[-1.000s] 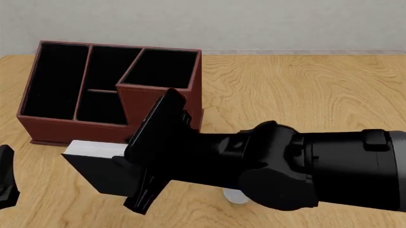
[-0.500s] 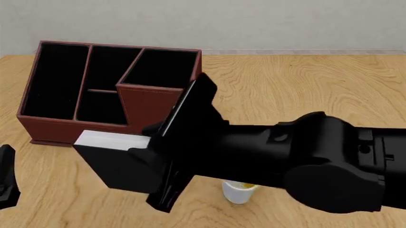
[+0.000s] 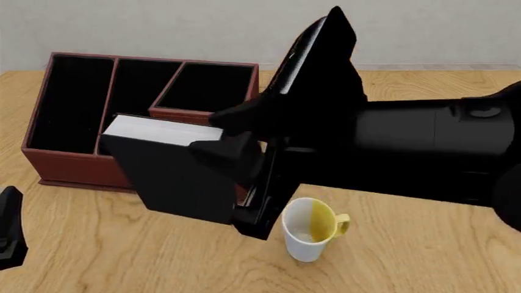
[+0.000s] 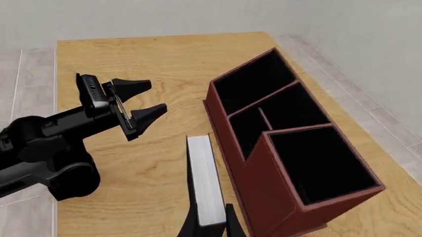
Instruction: Pick up the book and place it in the right compartment of the caddy.
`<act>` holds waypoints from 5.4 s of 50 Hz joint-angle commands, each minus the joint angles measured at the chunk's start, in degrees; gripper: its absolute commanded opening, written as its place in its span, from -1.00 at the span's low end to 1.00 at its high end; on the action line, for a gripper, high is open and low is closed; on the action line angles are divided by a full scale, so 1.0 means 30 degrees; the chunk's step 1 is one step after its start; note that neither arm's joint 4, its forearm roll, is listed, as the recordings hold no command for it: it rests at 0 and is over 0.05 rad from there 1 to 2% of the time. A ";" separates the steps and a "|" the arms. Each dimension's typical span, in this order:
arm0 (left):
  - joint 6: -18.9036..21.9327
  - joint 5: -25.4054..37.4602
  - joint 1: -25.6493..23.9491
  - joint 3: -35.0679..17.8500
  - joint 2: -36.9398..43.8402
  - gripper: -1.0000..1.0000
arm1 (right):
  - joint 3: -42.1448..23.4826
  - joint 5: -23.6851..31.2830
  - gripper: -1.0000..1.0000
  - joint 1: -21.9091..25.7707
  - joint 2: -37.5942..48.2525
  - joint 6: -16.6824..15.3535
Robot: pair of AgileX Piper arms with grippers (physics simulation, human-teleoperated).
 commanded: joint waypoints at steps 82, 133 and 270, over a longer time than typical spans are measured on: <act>0.2206 0.3397 -0.6823 -0.2029 0.0000 1.00 | -1.3881 0.8085 -1.00 -0.1091 0.1758 -0.0125; 0.2724 0.3372 -0.6839 -0.2051 0.0000 1.00 | -1.4497 0.5914 -1.00 -0.5173 0.5831 0.0481; 0.2957 0.2376 -0.5596 -0.0697 -0.0001 1.00 | -1.2403 0.0459 -1.00 -0.7813 1.0999 0.2033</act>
